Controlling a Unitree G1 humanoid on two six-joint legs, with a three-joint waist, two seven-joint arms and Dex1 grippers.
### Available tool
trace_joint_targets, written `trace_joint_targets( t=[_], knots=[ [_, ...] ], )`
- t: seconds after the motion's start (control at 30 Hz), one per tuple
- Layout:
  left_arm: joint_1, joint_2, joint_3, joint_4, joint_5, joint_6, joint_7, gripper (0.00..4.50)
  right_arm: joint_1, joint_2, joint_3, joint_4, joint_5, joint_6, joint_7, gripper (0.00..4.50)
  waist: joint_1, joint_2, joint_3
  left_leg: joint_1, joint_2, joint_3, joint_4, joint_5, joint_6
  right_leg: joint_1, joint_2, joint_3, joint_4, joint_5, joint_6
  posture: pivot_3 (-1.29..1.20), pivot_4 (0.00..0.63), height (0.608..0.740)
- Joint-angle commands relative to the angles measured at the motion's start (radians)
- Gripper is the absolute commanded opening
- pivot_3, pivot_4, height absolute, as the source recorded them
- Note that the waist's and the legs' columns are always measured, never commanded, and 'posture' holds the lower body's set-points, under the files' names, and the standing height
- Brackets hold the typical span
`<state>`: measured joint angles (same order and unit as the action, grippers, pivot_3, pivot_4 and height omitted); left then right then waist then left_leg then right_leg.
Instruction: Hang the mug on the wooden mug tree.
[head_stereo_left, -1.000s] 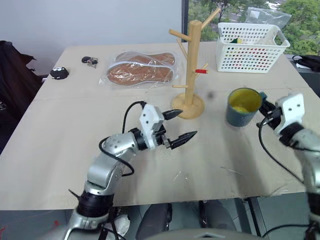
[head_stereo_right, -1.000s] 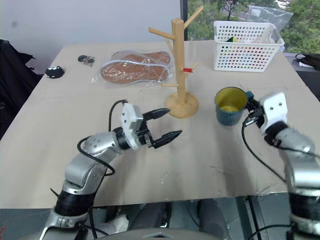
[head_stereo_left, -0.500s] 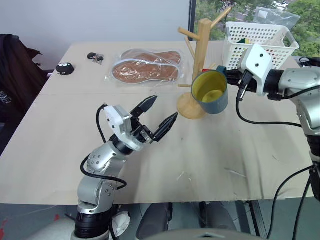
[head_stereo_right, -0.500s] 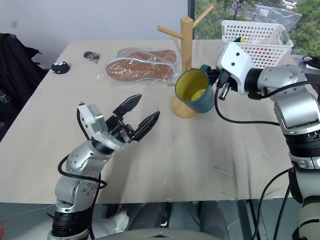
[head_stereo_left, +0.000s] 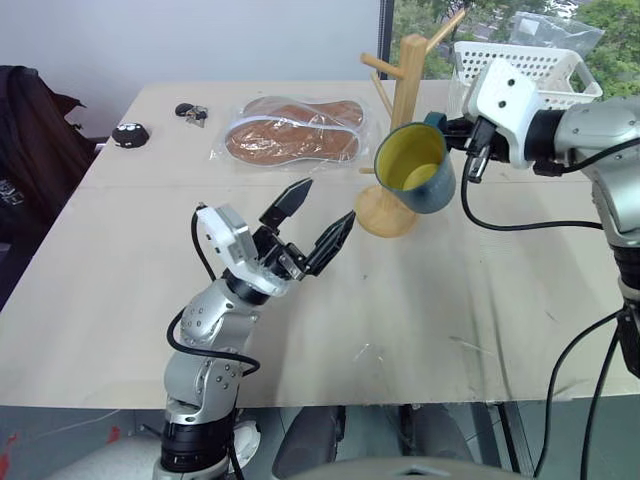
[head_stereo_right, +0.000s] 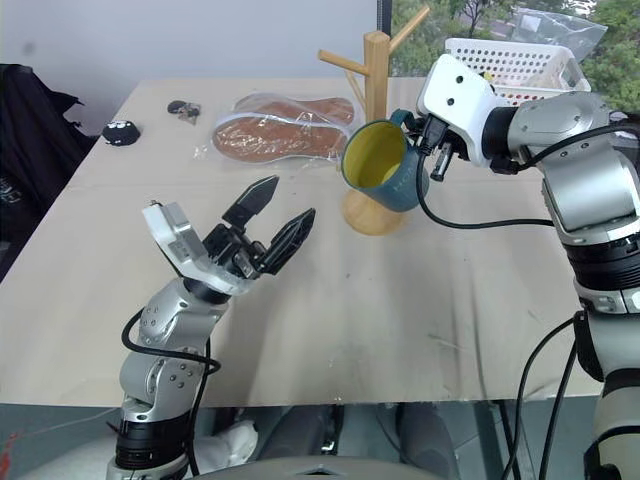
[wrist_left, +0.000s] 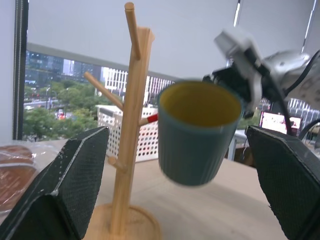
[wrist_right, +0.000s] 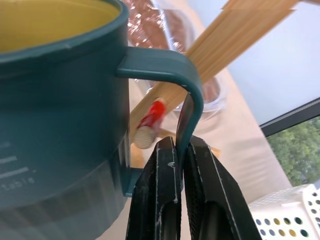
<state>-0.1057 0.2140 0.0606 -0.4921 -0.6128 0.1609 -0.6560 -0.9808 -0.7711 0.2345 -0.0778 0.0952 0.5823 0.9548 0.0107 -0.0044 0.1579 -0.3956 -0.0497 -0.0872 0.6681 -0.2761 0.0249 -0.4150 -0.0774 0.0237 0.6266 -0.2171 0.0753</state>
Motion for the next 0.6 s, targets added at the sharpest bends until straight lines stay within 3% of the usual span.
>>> trace_joint_targets(
  t=[0.03, 0.2, 0.23, 0.33, 0.53, 0.6],
  knots=[
    [-0.012, -0.003, -0.008, -0.010, -0.021, -0.023, -0.010, 4.50, -0.058, 0.009, -0.005, 0.003, -0.021, -0.021, 0.010, 0.05, -0.001, 0.000, 0.000, 0.000, 0.000, 0.000, 0.000, 0.000, 0.000, 0.000, 0.000, 0.000, 0.000, 0.000, 0.000, 0.00, 0.150, 0.740],
    [-0.012, -0.002, -0.014, -0.003, -0.018, -0.034, -0.010, 4.50, -0.075, 0.023, 0.010, 0.025, -0.042, -0.037, 0.018, 0.05, -0.001, 0.000, 0.000, 0.000, 0.000, 0.000, 0.000, 0.000, 0.000, 0.000, 0.000, 0.000, 0.000, 0.000, 0.000, 0.00, 0.150, 0.740],
    [-0.014, -0.003, -0.014, 0.000, -0.016, -0.037, -0.010, 4.50, -0.078, 0.023, 0.016, 0.037, -0.054, -0.048, 0.018, 0.31, -0.001, 0.000, 0.000, 0.000, 0.000, 0.000, 0.000, 0.000, 0.000, 0.000, 0.000, 0.000, 0.000, 0.000, 0.000, 0.00, 0.150, 0.740],
    [-0.017, -0.003, -0.017, 0.007, -0.013, -0.046, -0.010, 4.50, -0.084, 0.023, 0.019, 0.065, -0.078, -0.072, 0.019, 1.46, -0.001, 0.000, 0.000, 0.000, 0.000, 0.000, 0.000, 0.000, 0.000, 0.000, 0.000, 0.000, 0.000, 0.000, 0.000, 0.00, 0.150, 0.740],
    [-0.008, 0.011, -0.016, 0.018, -0.001, -0.063, -0.012, 4.50, -0.078, 0.030, -0.032, 0.103, -0.094, -0.083, -0.033, 4.22, -0.001, 0.000, 0.000, 0.000, 0.000, 0.000, 0.000, 0.000, 0.000, 0.000, 0.000, 0.000, 0.000, 0.000, 0.000, 0.00, 0.150, 0.740],
    [-0.006, 0.017, -0.014, 0.018, 0.003, -0.062, -0.009, 4.50, -0.074, 0.025, -0.053, 0.110, -0.090, -0.079, -0.047, 4.46, -0.001, 0.000, 0.000, 0.000, 0.000, 0.000, 0.000, 0.000, 0.000, 0.000, 0.000, 0.000, 0.000, 0.000, 0.000, 0.00, 0.150, 0.740]
  ],
)
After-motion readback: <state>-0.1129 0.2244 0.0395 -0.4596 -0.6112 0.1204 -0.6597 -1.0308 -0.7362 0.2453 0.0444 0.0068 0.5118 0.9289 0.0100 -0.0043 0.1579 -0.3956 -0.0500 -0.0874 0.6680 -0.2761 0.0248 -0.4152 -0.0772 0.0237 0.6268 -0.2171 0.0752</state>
